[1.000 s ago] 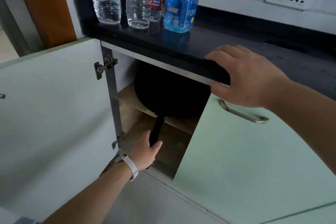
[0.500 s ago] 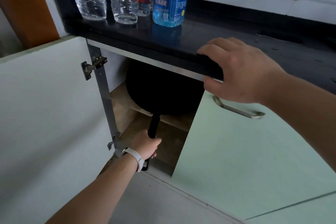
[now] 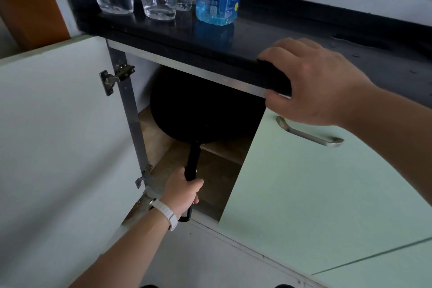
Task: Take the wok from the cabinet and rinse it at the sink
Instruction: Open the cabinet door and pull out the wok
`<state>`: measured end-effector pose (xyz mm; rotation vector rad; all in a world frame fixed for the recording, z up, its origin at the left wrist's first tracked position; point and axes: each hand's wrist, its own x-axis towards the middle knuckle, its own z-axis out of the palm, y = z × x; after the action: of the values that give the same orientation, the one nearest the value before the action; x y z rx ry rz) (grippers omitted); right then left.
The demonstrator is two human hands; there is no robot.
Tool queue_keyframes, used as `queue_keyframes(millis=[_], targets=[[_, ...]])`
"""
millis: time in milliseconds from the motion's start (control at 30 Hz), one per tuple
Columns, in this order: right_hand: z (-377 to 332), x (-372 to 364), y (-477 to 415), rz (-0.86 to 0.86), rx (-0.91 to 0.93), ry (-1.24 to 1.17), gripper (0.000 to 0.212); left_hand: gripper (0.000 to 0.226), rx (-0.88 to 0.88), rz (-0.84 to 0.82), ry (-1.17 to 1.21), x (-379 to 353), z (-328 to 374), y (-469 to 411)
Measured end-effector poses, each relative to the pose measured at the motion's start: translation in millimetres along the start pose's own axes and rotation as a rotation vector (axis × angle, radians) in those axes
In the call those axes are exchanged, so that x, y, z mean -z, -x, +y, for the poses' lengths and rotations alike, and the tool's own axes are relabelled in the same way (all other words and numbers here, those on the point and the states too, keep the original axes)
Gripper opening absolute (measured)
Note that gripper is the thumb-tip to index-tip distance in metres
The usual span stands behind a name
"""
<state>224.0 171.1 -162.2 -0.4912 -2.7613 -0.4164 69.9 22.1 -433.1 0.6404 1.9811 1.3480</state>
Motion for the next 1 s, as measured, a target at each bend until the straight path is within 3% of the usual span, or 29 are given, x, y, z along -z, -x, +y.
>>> queue_keyframes(millis=[1000], targets=[[-6,3,-1,-0.03,-0.053,-0.013,0.063,0.014,0.076,0.054,-0.223,77,-47,173]])
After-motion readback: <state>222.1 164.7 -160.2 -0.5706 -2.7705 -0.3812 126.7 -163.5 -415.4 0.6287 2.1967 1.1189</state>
